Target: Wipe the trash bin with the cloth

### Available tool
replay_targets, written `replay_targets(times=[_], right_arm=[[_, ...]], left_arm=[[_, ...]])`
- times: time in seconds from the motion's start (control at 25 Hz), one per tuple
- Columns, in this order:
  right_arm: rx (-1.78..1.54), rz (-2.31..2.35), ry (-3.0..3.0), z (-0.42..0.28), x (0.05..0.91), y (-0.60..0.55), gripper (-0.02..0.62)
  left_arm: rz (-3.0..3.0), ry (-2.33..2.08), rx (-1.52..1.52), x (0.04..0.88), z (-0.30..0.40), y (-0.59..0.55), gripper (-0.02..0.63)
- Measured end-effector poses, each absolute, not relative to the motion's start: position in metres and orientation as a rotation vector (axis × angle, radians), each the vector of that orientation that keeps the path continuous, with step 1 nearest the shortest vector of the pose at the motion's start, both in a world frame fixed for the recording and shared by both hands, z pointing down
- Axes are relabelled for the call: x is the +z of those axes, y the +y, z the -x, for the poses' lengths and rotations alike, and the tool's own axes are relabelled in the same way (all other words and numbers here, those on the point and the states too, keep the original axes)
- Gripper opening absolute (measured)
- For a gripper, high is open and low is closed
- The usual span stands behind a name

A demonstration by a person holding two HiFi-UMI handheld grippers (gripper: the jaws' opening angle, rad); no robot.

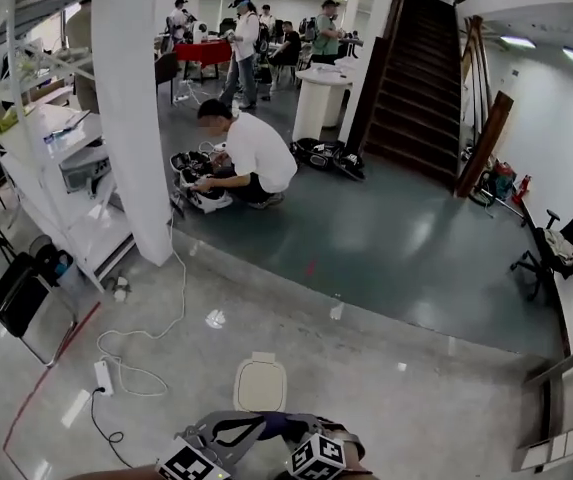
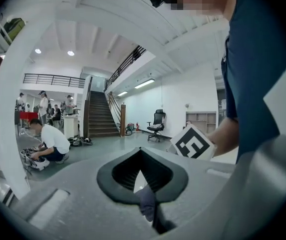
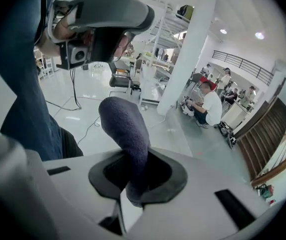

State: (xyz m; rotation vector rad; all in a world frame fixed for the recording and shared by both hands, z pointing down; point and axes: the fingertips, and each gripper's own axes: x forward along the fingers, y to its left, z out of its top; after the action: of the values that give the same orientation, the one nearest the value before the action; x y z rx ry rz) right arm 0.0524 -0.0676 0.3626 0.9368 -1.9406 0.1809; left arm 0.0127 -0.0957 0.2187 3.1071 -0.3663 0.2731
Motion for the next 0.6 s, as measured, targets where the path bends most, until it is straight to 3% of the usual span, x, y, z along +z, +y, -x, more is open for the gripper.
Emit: replay_targets(times=[0.6], right_arm=[[0.274, -1.276, -2.209, -0.081, 0.259, -0.018, 0.052]], left_arm=[[-3.080, -0.337, 0.097, 0.150, -0.049, -0.021, -0.003]])
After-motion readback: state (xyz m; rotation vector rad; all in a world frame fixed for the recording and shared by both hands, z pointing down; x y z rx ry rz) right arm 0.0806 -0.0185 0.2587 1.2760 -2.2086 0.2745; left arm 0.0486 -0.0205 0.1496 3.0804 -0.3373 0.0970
